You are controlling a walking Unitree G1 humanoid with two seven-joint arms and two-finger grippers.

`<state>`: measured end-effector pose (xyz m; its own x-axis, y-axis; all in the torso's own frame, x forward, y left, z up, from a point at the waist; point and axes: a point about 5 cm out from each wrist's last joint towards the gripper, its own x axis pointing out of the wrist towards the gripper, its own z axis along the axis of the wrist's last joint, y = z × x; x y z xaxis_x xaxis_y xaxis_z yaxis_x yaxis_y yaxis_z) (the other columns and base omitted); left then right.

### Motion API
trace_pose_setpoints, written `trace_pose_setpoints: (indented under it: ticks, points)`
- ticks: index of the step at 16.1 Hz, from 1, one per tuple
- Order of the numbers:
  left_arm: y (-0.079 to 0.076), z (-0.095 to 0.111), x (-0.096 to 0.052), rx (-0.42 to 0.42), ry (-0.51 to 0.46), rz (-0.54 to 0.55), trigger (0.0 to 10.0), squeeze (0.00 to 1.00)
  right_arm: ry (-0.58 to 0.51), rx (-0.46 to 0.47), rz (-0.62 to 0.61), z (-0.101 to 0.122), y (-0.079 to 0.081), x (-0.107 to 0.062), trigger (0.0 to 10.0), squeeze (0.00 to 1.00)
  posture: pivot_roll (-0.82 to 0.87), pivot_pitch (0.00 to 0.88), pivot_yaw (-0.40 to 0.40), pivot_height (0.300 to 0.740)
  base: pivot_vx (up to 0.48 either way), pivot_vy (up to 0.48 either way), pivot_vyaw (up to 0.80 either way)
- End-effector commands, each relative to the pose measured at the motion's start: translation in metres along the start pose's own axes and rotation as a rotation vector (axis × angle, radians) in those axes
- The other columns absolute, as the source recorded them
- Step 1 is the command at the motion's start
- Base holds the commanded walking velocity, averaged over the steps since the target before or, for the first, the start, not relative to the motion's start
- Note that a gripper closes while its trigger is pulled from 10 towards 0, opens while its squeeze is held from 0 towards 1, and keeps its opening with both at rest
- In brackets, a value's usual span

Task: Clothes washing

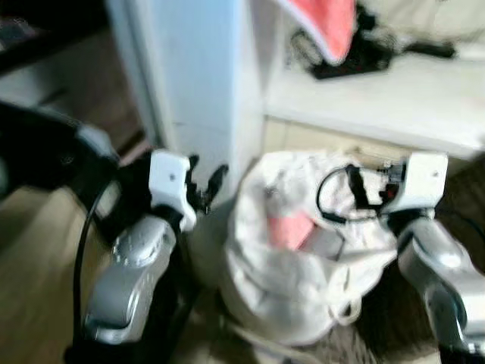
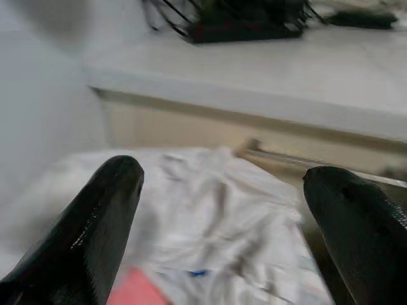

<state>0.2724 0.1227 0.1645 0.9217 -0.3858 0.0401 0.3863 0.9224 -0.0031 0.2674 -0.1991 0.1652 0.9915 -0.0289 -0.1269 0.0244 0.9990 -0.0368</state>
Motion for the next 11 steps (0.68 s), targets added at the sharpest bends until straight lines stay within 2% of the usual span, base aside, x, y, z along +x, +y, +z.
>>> trace_pose_setpoints:
  ticks: [1,2,4,5,6,9,11]
  points:
    - [-0.007,0.001,-0.002,0.019,0.008,-0.047,10.0,0.0,0.04,-0.008,-0.013,-0.01,-0.011,0.006,10.0,0.19,-0.16,0.065,0.014,0.74,0.0,0.0,0.0]
    - [-0.009,0.0,-0.006,0.014,0.023,-0.107,10.0,0.0,0.091,-0.015,-0.042,-0.023,-0.021,0.018,10.0,1.0,-0.15,0.074,0.022,0.74,0.0,0.0,0.0]
    - [-0.013,-0.007,-0.016,0.017,0.088,-0.206,10.0,0.0,0.14,0.03,-0.155,-0.037,-0.04,0.036,10.0,1.0,-0.11,0.095,0.037,0.74,0.0,0.0,0.0]
    - [-0.013,-0.008,-0.018,0.015,0.097,-0.218,10.0,0.0,0.143,0.038,-0.169,-0.038,-0.043,0.039,10.0,1.0,-0.11,0.098,0.038,0.74,0.0,0.0,0.0]
    - [-0.015,-0.01,-0.023,0.034,0.125,-0.252,10.0,0.0,0.142,0.04,-0.213,-0.04,-0.055,0.052,10.0,1.0,-0.1,0.109,0.045,0.74,0.0,0.0,0.0]
    - [-0.016,-0.007,-0.028,0.034,0.15,-0.287,10.0,0.0,0.148,0.039,-0.266,-0.045,-0.072,0.07,10.0,1.0,-0.06,0.137,0.058,0.74,0.0,0.0,0.0]
    - [-0.019,-0.004,-0.029,0.018,0.148,-0.307,10.0,0.0,0.171,0.056,-0.279,-0.05,-0.08,0.077,10.0,1.0,-0.04,0.148,0.052,0.74,0.0,0.0,0.0]
